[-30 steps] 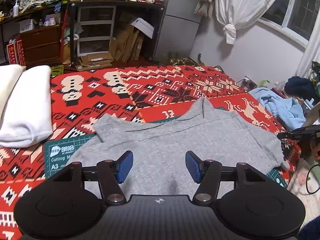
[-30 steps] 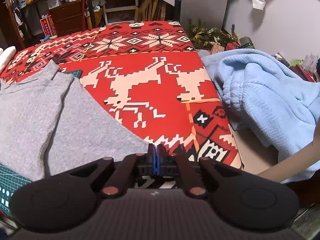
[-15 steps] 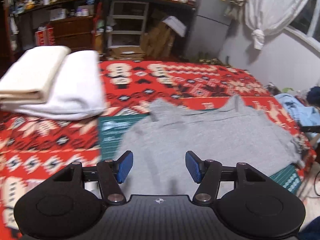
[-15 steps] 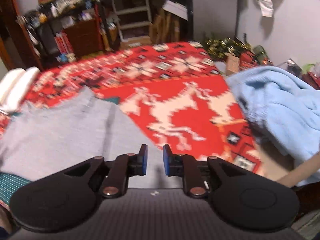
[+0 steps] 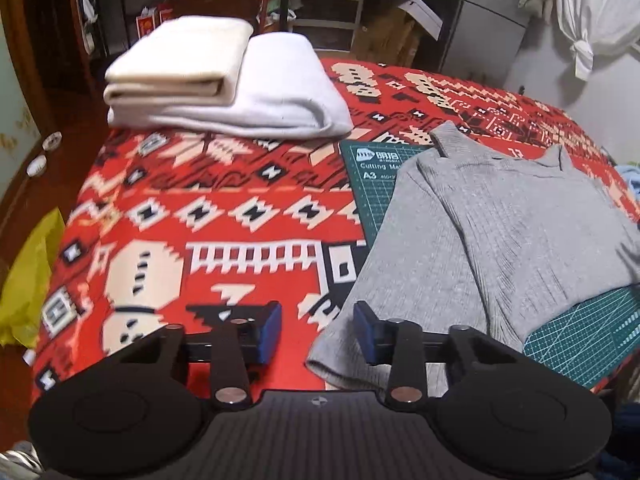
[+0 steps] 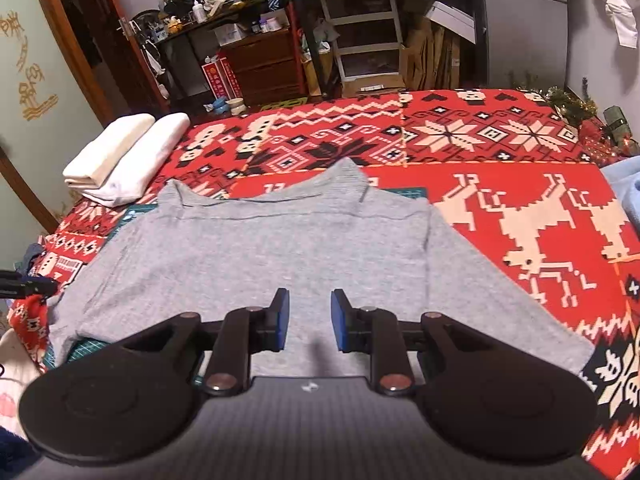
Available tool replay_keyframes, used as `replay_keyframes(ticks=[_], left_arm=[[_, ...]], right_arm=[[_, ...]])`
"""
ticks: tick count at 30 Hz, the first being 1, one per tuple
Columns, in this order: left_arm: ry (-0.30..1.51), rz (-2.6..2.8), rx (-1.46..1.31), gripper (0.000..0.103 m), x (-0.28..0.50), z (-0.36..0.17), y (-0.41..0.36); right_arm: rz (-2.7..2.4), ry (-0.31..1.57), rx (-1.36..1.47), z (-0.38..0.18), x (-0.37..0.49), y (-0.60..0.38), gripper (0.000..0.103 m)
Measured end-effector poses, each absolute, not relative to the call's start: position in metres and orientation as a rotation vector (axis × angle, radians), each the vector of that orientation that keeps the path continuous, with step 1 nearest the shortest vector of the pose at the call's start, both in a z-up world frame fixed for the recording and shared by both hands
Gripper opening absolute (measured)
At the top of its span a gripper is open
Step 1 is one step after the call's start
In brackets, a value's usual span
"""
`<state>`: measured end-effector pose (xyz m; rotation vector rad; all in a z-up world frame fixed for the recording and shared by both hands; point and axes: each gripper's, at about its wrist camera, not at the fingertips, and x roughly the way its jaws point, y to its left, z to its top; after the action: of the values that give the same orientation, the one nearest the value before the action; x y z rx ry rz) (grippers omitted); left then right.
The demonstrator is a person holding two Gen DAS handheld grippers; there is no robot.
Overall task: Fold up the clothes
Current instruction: 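Press both open tools on the grey shirt body to smooth it flat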
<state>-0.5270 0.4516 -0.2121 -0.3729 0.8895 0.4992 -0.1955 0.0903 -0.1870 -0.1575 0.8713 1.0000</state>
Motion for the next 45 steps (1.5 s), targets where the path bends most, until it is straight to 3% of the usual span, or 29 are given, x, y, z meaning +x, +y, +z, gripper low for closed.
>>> replay_keyframes(ticks=[2,4,7,24,26,28,31,33,40,43,45], left_arm=[[0.898,0.485,-0.380,0.033,-0.528,-0.215,0.452],[0.909,0.464,-0.382,0.017,-0.529,-0.219,0.450],[0.923,0.447,-0.312,0.004,-0.525,-0.223,0.439],[0.968,0.569,-0.139,0.003,-0.509,-0.221,0.475],[0.980,0.581,-0.116,0.007,-0.506,-0.221,0.472],[0.979,0.587,-0.099,0.020,-0.506,-0.219,0.470],[0.959,0.624,-0.080,0.023,-0.507,-0.212,0.464],[0.930,0.647,-0.070,0.026,-0.507,-0.204,0.457],[0.774,0.592,-0.133,0.053,-0.487,-0.172,0.424],[0.730,0.505,-0.246,0.066,-0.472,-0.168,0.406],[0.726,0.452,-0.297,0.076,-0.460,-0.171,0.391]], right_arm=[[0.997,0.867,-0.165,-0.185,-0.198,0.094,0.025],[0.991,0.867,-0.166,-0.184,-0.197,0.093,0.025],[0.996,0.866,-0.176,-0.182,-0.199,0.089,0.025],[0.974,0.883,-0.177,-0.182,-0.200,0.087,0.025],[0.969,0.891,-0.178,-0.184,-0.200,0.086,0.027],[0.966,0.890,-0.188,-0.185,-0.202,0.085,0.031],[0.961,0.872,-0.218,-0.185,-0.208,0.084,0.038],[0.956,0.861,-0.232,-0.185,-0.212,0.082,0.051],[0.935,0.835,-0.231,-0.190,-0.223,0.079,0.081],[0.926,0.804,-0.251,-0.194,-0.232,0.082,0.103],[0.914,0.796,-0.275,-0.197,-0.237,0.085,0.102]])
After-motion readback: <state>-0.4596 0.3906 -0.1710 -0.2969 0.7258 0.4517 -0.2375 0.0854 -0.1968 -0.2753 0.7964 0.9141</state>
